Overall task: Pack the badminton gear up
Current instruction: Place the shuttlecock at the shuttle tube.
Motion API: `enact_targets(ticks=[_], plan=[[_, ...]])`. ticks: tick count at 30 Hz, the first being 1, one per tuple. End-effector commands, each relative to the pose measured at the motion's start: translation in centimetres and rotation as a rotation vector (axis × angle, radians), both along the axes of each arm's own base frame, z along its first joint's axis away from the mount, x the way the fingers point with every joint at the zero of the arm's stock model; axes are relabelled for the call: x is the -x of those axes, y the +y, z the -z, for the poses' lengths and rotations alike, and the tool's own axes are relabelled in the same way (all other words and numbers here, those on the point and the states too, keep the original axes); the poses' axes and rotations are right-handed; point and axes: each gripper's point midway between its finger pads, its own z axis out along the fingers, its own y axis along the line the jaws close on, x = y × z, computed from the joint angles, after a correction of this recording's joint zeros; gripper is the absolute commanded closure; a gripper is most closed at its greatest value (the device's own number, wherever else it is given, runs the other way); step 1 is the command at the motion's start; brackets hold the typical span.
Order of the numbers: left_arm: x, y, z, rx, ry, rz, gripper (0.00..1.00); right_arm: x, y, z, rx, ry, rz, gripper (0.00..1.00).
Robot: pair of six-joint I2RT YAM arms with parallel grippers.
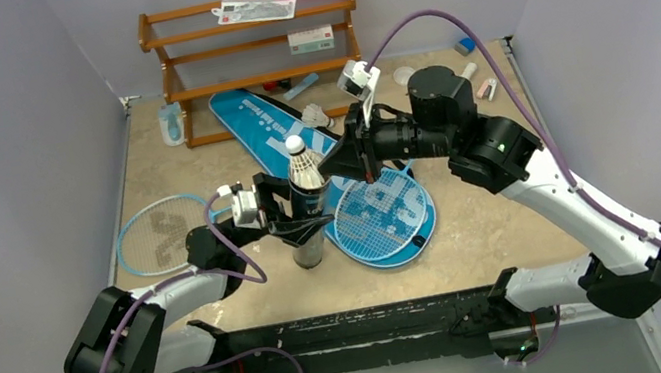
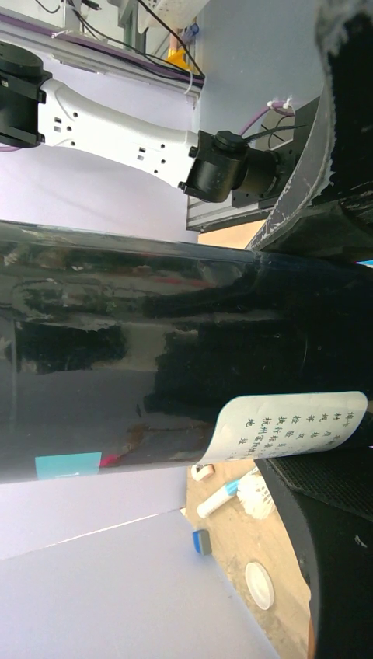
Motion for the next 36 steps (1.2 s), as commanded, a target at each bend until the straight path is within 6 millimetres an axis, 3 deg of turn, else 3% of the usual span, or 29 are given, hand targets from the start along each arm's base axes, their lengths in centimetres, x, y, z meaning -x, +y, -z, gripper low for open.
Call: enact_targets(ticks=[1,8,13,17,19,24,29,36], plan=[[0.7,-0.2,-0.9,0.016,-0.068,0.032,0.72,0.5,0.3,-0.9,-0.004,-0.027,-0.022,1.0],[0.8,0.1,-1.2,0.033,-0.065,0.018,0.72,0.0,-1.9,-2.5,-0.016,-0.062,0.096,1.0],[1.0,0.4,-1.5,0.059,-0.057,0.016,0.72,0.0,-2.4,-2.0,0.0,-0.048,0.112,0.98],[1.1,0.4,-1.4,0.072,-0.049,0.022,0.72,0.0,-2.4,-1.7,0.006,-0.044,0.115,0.9],[1.1,0.4,-1.3,0.07,-0.044,0.023,0.72,0.1,-2.5,-2.4,-0.007,-0.054,0.115,0.81],[1.2,0.5,-1.2,0.067,-0.043,0.023,0.72,0.0,-2.6,-5.2,-0.04,-0.11,0.119,0.46],[1.0,0.5,-0.9,0.051,-0.037,0.014,0.72,-1.0,-1.9,-7.0,-0.061,-0.154,0.124,0.25],[1.2,0.4,-0.7,0.048,-0.035,0.019,0.72,-2.4,0.2,-9.3,-0.13,-0.219,0.102,0.19]])
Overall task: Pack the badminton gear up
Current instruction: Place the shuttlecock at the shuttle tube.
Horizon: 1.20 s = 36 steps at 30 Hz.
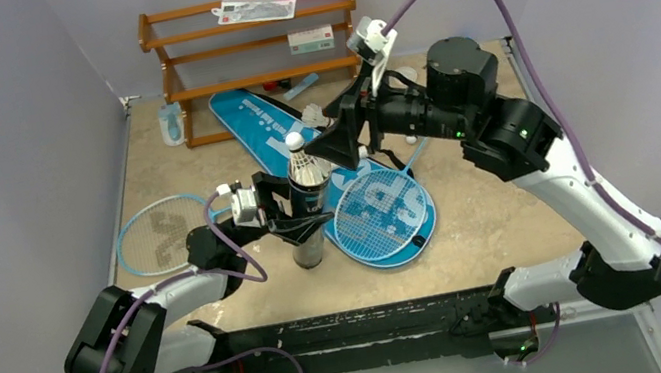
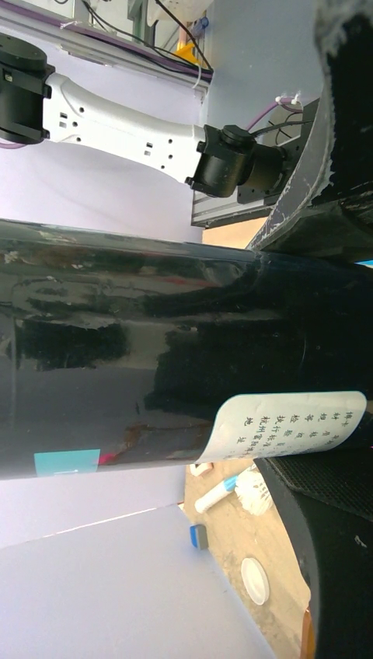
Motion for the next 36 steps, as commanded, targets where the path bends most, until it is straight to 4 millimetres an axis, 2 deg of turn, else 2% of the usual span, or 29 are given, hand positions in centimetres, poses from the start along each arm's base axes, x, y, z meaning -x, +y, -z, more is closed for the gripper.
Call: enact_targets(ticks=[1,4,8,13,21,31,36], plan=[[1.5,0.4,-0.7,0.035,-0.062,0.034,0.72,-1.1,1.5,-2.5,-0.062,-0.084,-0.013,0.19],[1.6,0.4,-0.7,0.032,-0.061,0.039,0.72,-1.7,2.3,-3.0,-0.079,-0.101,-0.019,0.19],[1.7,0.3,-0.7,0.026,-0.058,0.046,0.72,-2.3,3.3,-3.1,-0.078,-0.098,-0.034,0.24],[1.6,0.2,-0.7,0.022,-0.055,0.047,0.72,-2.2,4.2,-2.6,-0.075,-0.08,-0.07,0.35],[1.7,0.0,-0.6,0.005,-0.048,0.064,0.72,-1.6,4.3,-1.9,-0.077,-0.065,-0.1,0.56],[1.5,0.0,-0.4,0.0,-0.037,0.063,0.72,-1.3,4.3,-0.3,-0.039,-0.038,-0.117,0.63],[1.3,-0.1,-0.3,-0.001,-0.021,0.057,0.72,-0.5,3.8,-0.2,-0.043,-0.036,-0.136,0.68]])
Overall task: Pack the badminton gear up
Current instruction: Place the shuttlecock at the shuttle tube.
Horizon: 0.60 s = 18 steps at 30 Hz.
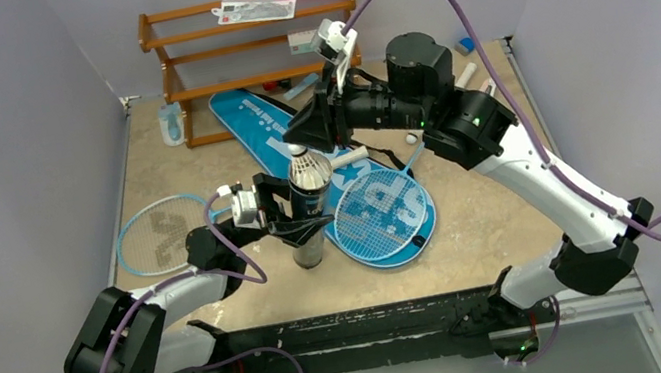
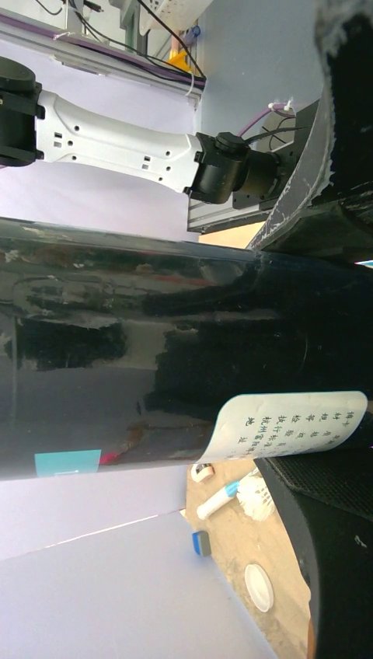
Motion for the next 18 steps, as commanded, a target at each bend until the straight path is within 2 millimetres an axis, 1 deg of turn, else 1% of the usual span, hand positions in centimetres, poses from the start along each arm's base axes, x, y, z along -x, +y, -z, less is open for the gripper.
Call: enact_targets(ticks=[1,3,8,16,18], plan=[[0.8,0.0,-0.2,0.008,-0.005,0.034,0.72,1.9,-1.1,-1.5,-0.041,-0.037,-0.041,0.68],[0.8,0.0,-0.3,0.01,-0.004,0.031,0.72,2.4,-1.6,-1.7,-0.051,-0.044,-0.041,0.69],[0.7,0.0,-0.3,0.01,0.001,0.03,0.72,2.9,-2.1,-1.2,-0.046,-0.037,-0.04,0.71],[0.7,0.0,-0.3,0.009,0.004,0.031,0.72,3.0,-2.1,0.8,-0.016,-0.002,-0.047,0.72],[0.7,0.0,-0.2,0.008,0.005,0.032,0.72,2.9,-2.2,0.8,-0.018,-0.003,-0.037,0.71]])
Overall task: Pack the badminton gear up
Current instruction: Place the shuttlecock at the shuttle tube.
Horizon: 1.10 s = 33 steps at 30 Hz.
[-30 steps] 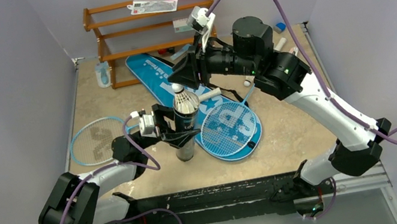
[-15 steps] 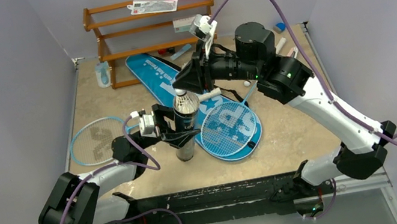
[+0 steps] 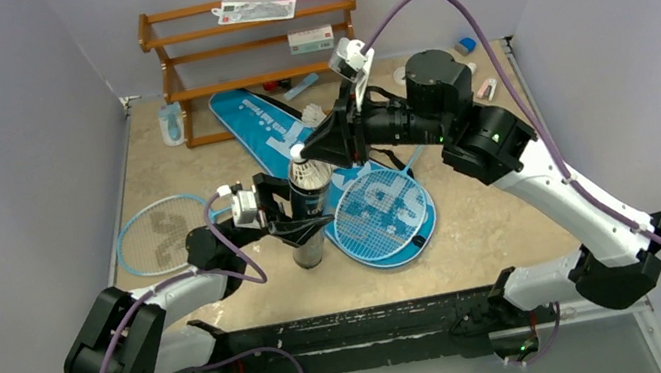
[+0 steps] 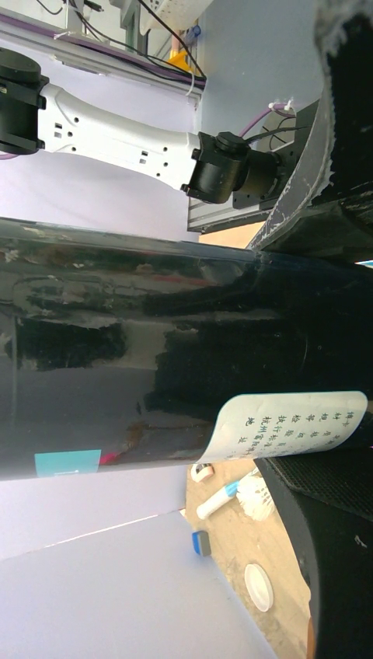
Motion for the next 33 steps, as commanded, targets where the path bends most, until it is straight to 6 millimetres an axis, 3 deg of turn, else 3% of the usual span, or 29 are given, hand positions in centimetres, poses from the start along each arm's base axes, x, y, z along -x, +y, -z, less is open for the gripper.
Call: enact_targets(ticks=[1,4,11,15,23,28,33], plan=[[0.7,0.0,-0.1,0.006,0.007,0.033,0.72,0.5,-0.1,-0.7,-0.028,-0.017,-0.014,0.69],[0.7,0.0,-0.2,0.007,0.007,0.032,0.72,0.4,-0.2,-1.4,-0.042,-0.03,0.001,0.47],[0.6,-0.1,-0.2,0.007,0.009,0.033,0.72,-0.2,0.3,-3.0,-0.066,-0.056,0.004,0.35],[0.6,-0.1,-0.2,0.005,0.009,0.034,0.72,-0.7,1.3,-3.0,-0.059,-0.049,-0.015,0.34],[0.5,-0.2,-0.2,-0.002,0.022,0.039,0.72,-0.8,2.5,-1.9,-0.048,-0.013,-0.058,0.54],[0.4,-0.2,-0.1,-0.005,0.019,0.033,0.72,-0.6,1.6,-1.5,-0.046,-0.018,-0.03,0.71],[0.4,-0.1,-0.1,0.001,0.015,0.025,0.72,-0.1,0.6,-0.9,-0.041,-0.021,-0.013,0.79]])
